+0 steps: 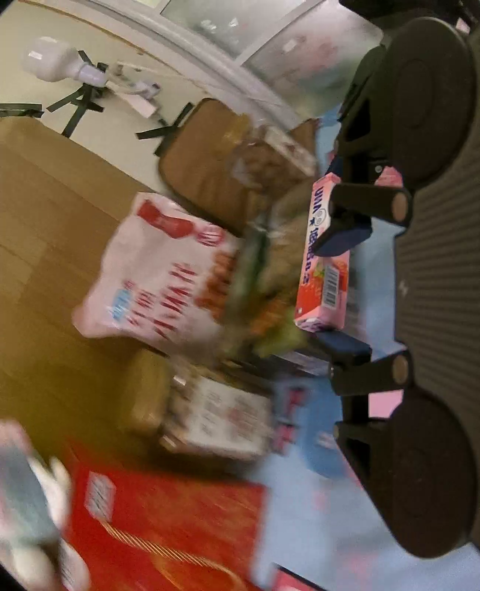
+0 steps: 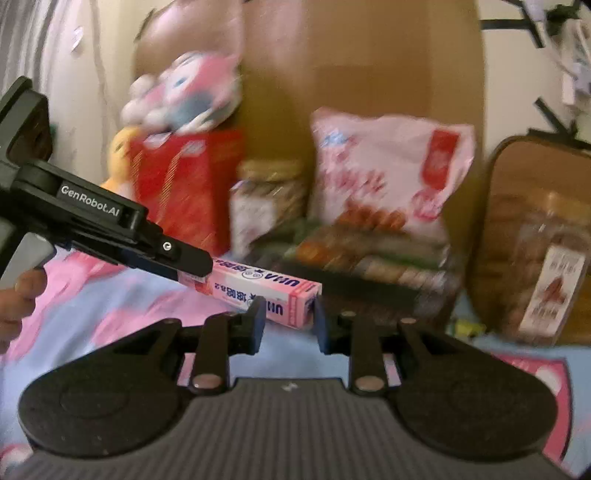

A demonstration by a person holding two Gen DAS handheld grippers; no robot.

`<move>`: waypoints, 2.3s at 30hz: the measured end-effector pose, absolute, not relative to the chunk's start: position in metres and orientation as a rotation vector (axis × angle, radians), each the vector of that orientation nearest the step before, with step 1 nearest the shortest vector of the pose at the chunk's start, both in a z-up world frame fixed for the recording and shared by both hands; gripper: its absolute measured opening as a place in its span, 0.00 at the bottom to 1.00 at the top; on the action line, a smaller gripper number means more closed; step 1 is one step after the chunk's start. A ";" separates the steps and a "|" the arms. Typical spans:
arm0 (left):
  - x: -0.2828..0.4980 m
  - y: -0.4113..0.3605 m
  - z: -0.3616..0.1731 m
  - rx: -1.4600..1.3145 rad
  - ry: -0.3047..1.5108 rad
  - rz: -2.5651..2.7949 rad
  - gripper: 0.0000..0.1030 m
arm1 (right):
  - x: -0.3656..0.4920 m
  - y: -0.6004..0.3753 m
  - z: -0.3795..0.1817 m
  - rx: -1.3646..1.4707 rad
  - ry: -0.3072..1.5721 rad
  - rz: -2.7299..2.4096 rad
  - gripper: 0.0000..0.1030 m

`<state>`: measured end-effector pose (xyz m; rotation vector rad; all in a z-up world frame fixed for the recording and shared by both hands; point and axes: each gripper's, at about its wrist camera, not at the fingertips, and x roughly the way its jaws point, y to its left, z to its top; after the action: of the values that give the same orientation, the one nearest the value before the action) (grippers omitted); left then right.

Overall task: Organize snacks
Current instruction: 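Carry the candy box with the left gripper into the tin and release, then lower the left gripper onto the green leaf-print bag and grasp it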

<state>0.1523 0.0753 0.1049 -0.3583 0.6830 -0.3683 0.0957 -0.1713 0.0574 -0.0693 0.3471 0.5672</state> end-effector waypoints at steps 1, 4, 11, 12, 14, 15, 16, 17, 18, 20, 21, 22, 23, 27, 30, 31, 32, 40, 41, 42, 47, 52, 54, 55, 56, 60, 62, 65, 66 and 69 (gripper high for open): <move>0.165 0.070 0.106 -0.359 0.688 -0.364 0.43 | 0.110 -0.175 0.060 -0.049 0.346 0.555 0.30; 0.205 0.054 0.102 -0.350 0.710 -0.344 0.43 | 0.149 -0.181 0.064 0.002 0.358 0.520 0.30; 0.224 0.050 0.087 -0.354 0.746 -0.294 0.45 | 0.184 -0.199 0.050 0.112 0.406 0.486 0.36; 0.218 0.053 0.089 -0.356 0.737 -0.295 0.45 | 0.180 -0.207 0.050 0.139 0.394 0.482 0.36; 0.201 0.061 0.093 -0.385 0.723 -0.317 0.45 | 0.171 -0.223 0.046 0.179 0.388 0.456 0.36; 0.193 0.064 0.096 -0.395 0.718 -0.331 0.45 | 0.163 -0.230 0.045 0.201 0.388 0.447 0.37; 0.183 0.067 0.099 -0.398 0.712 -0.342 0.45 | 0.157 -0.236 0.044 0.217 0.394 0.447 0.37; 0.169 0.071 0.099 -0.394 0.708 -0.351 0.45 | 0.150 -0.242 0.042 0.231 0.403 0.451 0.37; 0.159 0.073 0.100 -0.385 0.707 -0.357 0.45 | 0.141 -0.247 0.040 0.246 0.418 0.455 0.37; 0.137 0.077 0.097 -0.364 0.721 -0.365 0.45 | 0.120 -0.257 0.033 0.286 0.451 0.465 0.37; 0.126 0.079 0.093 -0.358 0.733 -0.371 0.45 | 0.114 -0.260 0.028 0.301 0.467 0.476 0.37; 0.116 0.082 0.089 -0.356 0.745 -0.381 0.45 | 0.106 -0.262 0.024 0.310 0.484 0.482 0.37; 0.107 0.084 0.086 -0.355 0.760 -0.394 0.45 | 0.097 -0.263 0.020 0.313 0.503 0.492 0.37; 0.077 0.076 0.075 -0.326 0.804 -0.474 0.45 | 0.063 -0.268 0.003 0.306 0.589 0.559 0.37; 0.061 0.054 0.073 -0.273 0.821 -0.547 0.46 | 0.040 -0.266 -0.003 0.244 0.632 0.575 0.37; 0.058 0.046 0.072 -0.267 0.833 -0.572 0.46 | 0.032 -0.266 -0.005 0.237 0.651 0.584 0.37; 0.056 0.038 0.071 -0.266 0.852 -0.600 0.46 | 0.026 -0.265 -0.007 0.234 0.662 0.589 0.37; 0.050 -0.011 0.040 -0.226 1.044 -0.654 0.49 | -0.013 -0.265 -0.015 0.156 0.679 0.584 0.37; 0.050 -0.015 0.035 -0.224 1.062 -0.652 0.49 | -0.017 -0.262 -0.016 0.132 0.667 0.587 0.38; 0.048 -0.016 0.033 -0.223 1.052 -0.644 0.49 | -0.019 -0.261 -0.017 0.110 0.654 0.589 0.38; 0.045 -0.011 0.038 -0.298 1.059 -0.691 0.48 | -0.021 -0.257 -0.020 0.072 0.610 0.590 0.39; 0.056 0.003 0.049 -0.316 1.015 -0.590 0.50 | -0.025 -0.258 -0.021 0.071 0.594 0.587 0.39; 0.058 0.001 0.046 -0.313 1.036 -0.599 0.51 | -0.025 -0.259 -0.021 0.087 0.592 0.591 0.39; 0.059 -0.002 0.044 -0.289 1.044 -0.588 0.51 | -0.025 -0.260 -0.022 0.093 0.591 0.593 0.39; 0.061 -0.006 0.041 -0.271 1.056 -0.582 0.51 | -0.025 -0.260 -0.022 0.097 0.589 0.595 0.39; 0.065 -0.012 0.030 -0.302 1.090 -0.608 0.56 | -0.026 -0.261 -0.023 0.110 0.581 0.603 0.39; 0.068 -0.010 0.028 -0.322 1.096 -0.612 0.56 | -0.026 -0.262 -0.024 0.115 0.579 0.606 0.39; 0.069 -0.007 0.025 -0.352 1.113 -0.642 0.46 | -0.026 -0.263 -0.024 0.121 0.578 0.610 0.39; 0.068 -0.008 0.024 -0.363 1.122 -0.656 0.41 | -0.026 -0.263 -0.024 0.126 0.577 0.612 0.39; 0.061 -0.015 0.021 -0.345 1.137 -0.680 0.29 | -0.025 -0.265 -0.024 0.149 0.574 0.616 0.39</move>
<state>0.0612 -0.0152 0.0211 -0.3448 1.1373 -0.6800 -0.0254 -0.2648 -0.0245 0.1488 0.5744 0.6164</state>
